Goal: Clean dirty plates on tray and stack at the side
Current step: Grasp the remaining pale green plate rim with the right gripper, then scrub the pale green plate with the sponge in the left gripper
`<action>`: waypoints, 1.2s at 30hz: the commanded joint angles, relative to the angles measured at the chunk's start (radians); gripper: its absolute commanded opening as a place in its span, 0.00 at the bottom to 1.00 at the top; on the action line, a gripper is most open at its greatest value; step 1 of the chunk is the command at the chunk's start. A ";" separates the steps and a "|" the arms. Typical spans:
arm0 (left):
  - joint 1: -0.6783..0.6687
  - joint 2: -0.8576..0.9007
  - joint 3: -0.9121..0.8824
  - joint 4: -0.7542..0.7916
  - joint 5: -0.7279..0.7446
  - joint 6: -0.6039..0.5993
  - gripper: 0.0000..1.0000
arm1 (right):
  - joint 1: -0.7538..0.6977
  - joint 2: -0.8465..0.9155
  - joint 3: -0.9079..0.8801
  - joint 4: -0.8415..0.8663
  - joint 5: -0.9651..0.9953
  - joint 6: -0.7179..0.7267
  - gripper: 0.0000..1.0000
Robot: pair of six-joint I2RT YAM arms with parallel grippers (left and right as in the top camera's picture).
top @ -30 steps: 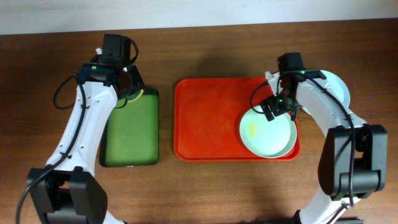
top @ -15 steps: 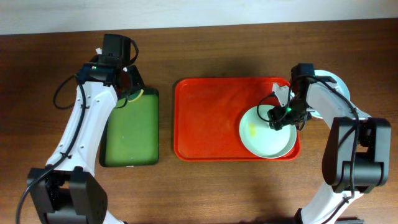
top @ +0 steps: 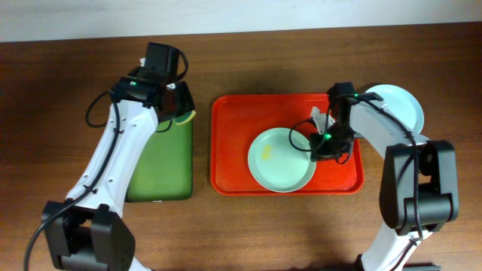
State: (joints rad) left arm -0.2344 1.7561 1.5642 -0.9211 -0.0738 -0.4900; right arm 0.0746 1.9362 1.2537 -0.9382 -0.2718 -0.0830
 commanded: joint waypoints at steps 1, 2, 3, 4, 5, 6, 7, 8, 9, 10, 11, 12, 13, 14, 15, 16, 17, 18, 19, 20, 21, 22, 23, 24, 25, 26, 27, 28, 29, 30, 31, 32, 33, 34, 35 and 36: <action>-0.074 0.006 0.007 0.007 0.023 0.017 0.00 | 0.060 0.006 -0.004 0.054 0.021 0.152 0.13; -0.101 0.011 0.007 0.008 0.039 0.016 0.00 | 0.089 0.006 -0.004 0.079 0.021 0.152 0.13; -0.148 0.028 0.007 0.014 0.053 0.016 0.00 | 0.126 0.006 -0.004 0.121 0.022 0.162 0.12; -0.178 0.046 0.007 0.020 0.053 0.017 0.00 | 0.147 0.006 -0.005 0.140 0.036 0.197 0.11; -0.200 0.064 0.007 0.022 0.053 0.017 0.00 | 0.164 0.006 -0.005 0.146 0.078 0.254 0.11; -0.217 0.080 0.007 0.022 0.053 0.017 0.00 | 0.175 0.006 -0.005 0.135 0.089 0.274 0.16; -0.235 0.093 0.007 0.022 0.060 0.018 0.00 | 0.180 0.006 -0.005 0.097 0.089 0.287 0.22; -0.246 0.097 0.007 0.022 0.065 0.027 0.00 | 0.181 0.006 -0.005 0.068 0.089 0.287 0.22; -0.262 0.097 0.007 0.023 0.067 0.036 0.00 | 0.181 0.007 -0.008 0.054 0.089 0.287 0.22; -0.278 0.097 0.007 0.026 0.068 0.036 0.00 | 0.181 0.007 -0.020 0.062 0.089 0.287 0.22; -0.288 0.097 0.007 0.027 0.068 0.036 0.00 | 0.181 0.008 -0.035 0.074 0.089 0.288 0.22; -0.294 0.097 0.007 0.026 0.068 0.036 0.00 | 0.181 0.008 -0.051 0.086 0.089 0.301 0.22; -0.296 0.097 0.007 0.026 0.070 0.036 0.00 | 0.181 0.008 -0.064 0.090 0.085 0.306 0.17; -0.296 0.097 0.007 0.024 0.079 0.036 0.00 | 0.181 0.008 -0.066 0.091 0.085 0.306 0.10; -0.296 0.097 0.007 0.024 0.098 0.036 0.00 | 0.181 0.008 -0.066 0.110 0.085 0.309 0.04; -0.296 0.100 0.007 0.026 0.116 0.036 0.00 | 0.181 0.008 -0.066 0.129 0.085 0.332 0.04; -0.296 0.107 0.006 0.026 0.132 0.036 0.00 | 0.181 0.008 -0.066 0.168 0.080 0.362 0.04; -0.298 0.124 0.006 0.026 0.130 0.036 0.00 | 0.181 0.008 -0.066 0.192 0.081 0.362 0.04; -0.300 0.140 0.006 0.027 0.131 0.035 0.00 | 0.181 0.008 -0.066 0.212 0.081 0.362 0.04; -0.303 0.161 0.006 0.029 0.132 0.035 0.00 | 0.181 0.008 -0.066 0.235 0.079 0.362 0.04; -0.315 0.198 0.006 0.036 0.142 0.036 0.00 | 0.181 0.008 -0.066 0.265 0.074 0.362 0.04; -0.322 0.213 0.006 0.043 0.142 0.035 0.00 | 0.181 0.008 -0.066 0.279 0.074 0.362 0.04; -0.329 0.229 0.006 0.053 0.142 0.036 0.00 | 0.181 0.008 -0.066 0.290 0.074 0.362 0.04; -0.342 0.245 0.006 0.070 0.142 0.035 0.00 | 0.181 0.008 -0.066 0.297 0.074 0.362 0.04; -0.350 0.259 0.006 0.084 0.141 0.035 0.00 | 0.181 0.008 -0.066 0.300 0.074 0.363 0.04; -0.351 0.276 0.006 0.101 0.137 0.035 0.00 | 0.181 0.008 -0.066 0.300 0.074 0.369 0.04; -0.351 0.296 0.006 0.116 0.138 0.035 0.00 | 0.181 0.008 -0.066 0.300 0.074 0.381 0.04; -0.351 0.326 0.006 0.134 0.138 0.035 0.00 | 0.181 0.008 -0.066 0.300 0.074 0.380 0.04; -0.351 0.342 0.006 0.145 0.138 0.035 0.00 | 0.181 0.008 -0.066 0.300 0.074 0.380 0.04; -0.352 0.368 0.006 0.163 0.138 0.035 0.00 | 0.181 0.008 -0.066 0.300 0.074 0.380 0.04; -0.352 0.392 0.006 0.181 0.135 0.035 0.00 | 0.181 0.008 -0.066 0.300 0.074 0.380 0.04; -0.349 0.406 0.006 0.188 0.109 0.036 0.00 | 0.181 0.008 -0.066 0.299 0.074 0.380 0.04; -0.345 0.408 0.006 0.185 0.053 0.036 0.00 | 0.181 0.008 -0.066 0.299 0.074 0.380 0.04; -0.344 0.408 0.006 0.183 -0.027 0.036 0.00 | 0.181 0.008 -0.066 0.298 0.074 0.380 0.04; -0.344 0.407 0.006 0.176 -0.161 0.036 0.00 | 0.181 0.008 -0.066 0.299 0.074 0.380 0.04; -0.345 0.407 0.008 0.168 -0.217 0.037 0.00 | 0.181 0.008 -0.066 0.299 0.074 0.380 0.04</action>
State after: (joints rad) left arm -0.5888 2.1319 1.5646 -0.7414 -0.0208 -0.4675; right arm 0.2508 1.9282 1.2018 -0.6415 -0.2333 0.2882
